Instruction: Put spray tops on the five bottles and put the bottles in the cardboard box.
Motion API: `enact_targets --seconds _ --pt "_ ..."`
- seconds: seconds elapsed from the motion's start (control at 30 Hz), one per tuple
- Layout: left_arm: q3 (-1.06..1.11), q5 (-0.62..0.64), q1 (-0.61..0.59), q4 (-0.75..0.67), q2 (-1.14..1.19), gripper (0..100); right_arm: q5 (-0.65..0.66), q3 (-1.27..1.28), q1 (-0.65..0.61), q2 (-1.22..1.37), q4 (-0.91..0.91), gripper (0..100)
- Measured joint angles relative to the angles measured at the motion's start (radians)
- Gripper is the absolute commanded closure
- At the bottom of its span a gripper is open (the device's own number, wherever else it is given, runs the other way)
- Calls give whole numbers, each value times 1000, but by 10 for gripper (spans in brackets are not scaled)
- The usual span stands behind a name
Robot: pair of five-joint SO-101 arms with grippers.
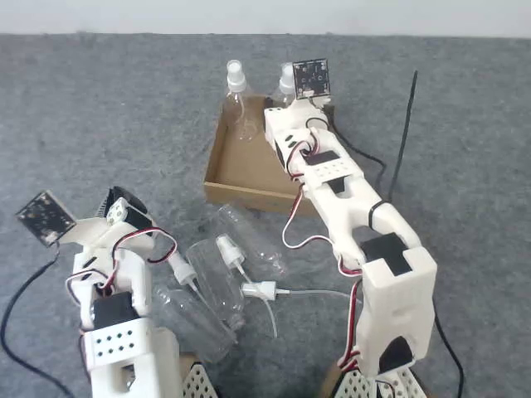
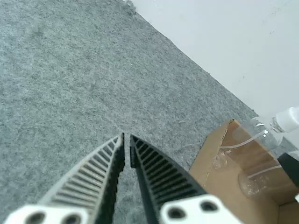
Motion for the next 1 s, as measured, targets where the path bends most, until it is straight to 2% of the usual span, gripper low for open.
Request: enact_targets --seconds 0.3,0.6,1.0 --pt "0 0 0 0 0 989 0 -14 -2 -5 26 734" --pt "0 0 0 0 0 989 0 54 -6 -117 41 734" --pt "0 0 0 0 0 989 0 54 -6 -293 338 734"
